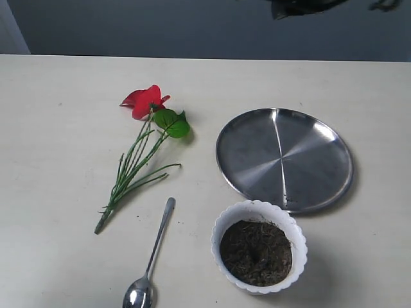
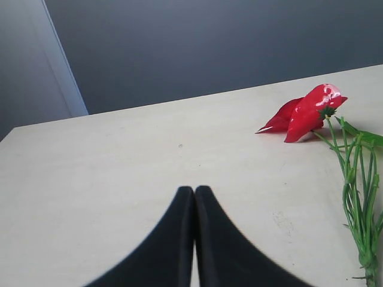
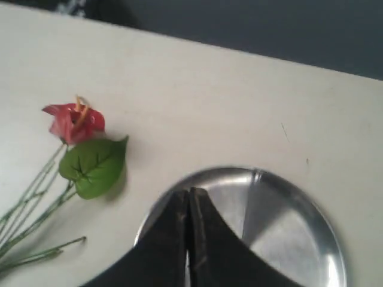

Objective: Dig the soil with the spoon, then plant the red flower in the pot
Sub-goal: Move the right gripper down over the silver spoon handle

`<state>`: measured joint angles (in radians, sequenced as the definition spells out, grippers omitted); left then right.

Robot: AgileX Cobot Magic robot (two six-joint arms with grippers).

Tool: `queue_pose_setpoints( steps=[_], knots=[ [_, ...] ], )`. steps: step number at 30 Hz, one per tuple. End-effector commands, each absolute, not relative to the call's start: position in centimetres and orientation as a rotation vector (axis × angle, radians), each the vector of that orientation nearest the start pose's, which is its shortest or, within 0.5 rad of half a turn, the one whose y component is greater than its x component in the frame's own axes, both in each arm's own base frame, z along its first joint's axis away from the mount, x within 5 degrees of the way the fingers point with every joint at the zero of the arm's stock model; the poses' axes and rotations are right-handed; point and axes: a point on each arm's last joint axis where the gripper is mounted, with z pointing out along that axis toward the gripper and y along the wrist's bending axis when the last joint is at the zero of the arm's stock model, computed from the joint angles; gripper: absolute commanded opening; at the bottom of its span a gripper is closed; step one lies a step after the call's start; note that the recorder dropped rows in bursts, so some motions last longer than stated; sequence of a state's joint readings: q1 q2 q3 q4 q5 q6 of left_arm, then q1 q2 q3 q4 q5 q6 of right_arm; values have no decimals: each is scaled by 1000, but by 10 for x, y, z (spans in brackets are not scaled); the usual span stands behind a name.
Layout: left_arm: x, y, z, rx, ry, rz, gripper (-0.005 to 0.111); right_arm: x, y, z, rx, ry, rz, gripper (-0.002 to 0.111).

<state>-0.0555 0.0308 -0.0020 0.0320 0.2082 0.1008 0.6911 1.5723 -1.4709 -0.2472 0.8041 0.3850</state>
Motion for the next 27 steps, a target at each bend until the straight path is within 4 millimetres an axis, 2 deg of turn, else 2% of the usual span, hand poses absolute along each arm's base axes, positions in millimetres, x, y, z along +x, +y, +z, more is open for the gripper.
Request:
queue_pose_setpoints(
  steps=[1,4,7,10,12,14,17,21,24,27],
  knots=[
    [57,-2,193,150,1706,62,0,290,256,334,-530,2590,-20,-1],
    [57,-2,193,150,1706,62,0,296,291,311,-668,2678,63,-1],
    [57,-2,193,150,1706,62,0,292,320,287,-761,2749,182,-1],
    [57,-2,193,150,1706,62,0,283,339,266,-781,2809,204,-1],
    [57,-2,193,150,1706,62,0,274,349,258,-737,2845,206,-1],
    [57,-2,193,150,1706,62,0,262,360,252,-773,2846,206,-1],
    [57,-2,193,150,1706,62,0,247,371,248,-866,2831,197,-1],
    [57,-2,193,150,1706,62,0,238,380,240,-887,2863,227,1],
    [57,-2,193,150,1703,62,0,235,385,234,-827,2920,285,13],
    [57,-2,193,150,1703,62,0,238,386,230,-701,2940,266,28]
  ],
)
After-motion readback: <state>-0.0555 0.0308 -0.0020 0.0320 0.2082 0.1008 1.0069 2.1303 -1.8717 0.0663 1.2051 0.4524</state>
